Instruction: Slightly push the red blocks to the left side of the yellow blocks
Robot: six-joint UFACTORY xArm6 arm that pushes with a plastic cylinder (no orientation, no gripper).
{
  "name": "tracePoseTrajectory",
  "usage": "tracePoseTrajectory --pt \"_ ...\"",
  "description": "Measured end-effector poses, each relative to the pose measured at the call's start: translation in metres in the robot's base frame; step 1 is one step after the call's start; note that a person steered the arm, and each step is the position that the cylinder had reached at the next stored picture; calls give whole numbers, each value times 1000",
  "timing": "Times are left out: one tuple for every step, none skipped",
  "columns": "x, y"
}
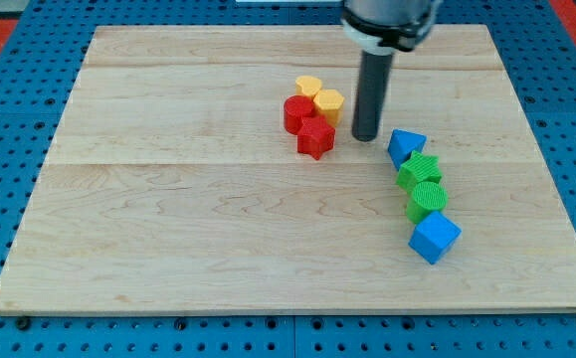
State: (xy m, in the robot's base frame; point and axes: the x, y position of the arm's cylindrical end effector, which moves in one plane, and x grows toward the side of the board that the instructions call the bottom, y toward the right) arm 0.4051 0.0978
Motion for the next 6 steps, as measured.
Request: tracePoseTrajectory --pt "22 -44" --pt "25 -78" --pt "6 -97" --pt "-15 -88" --pt "-15 -19" --pt "-14 46"
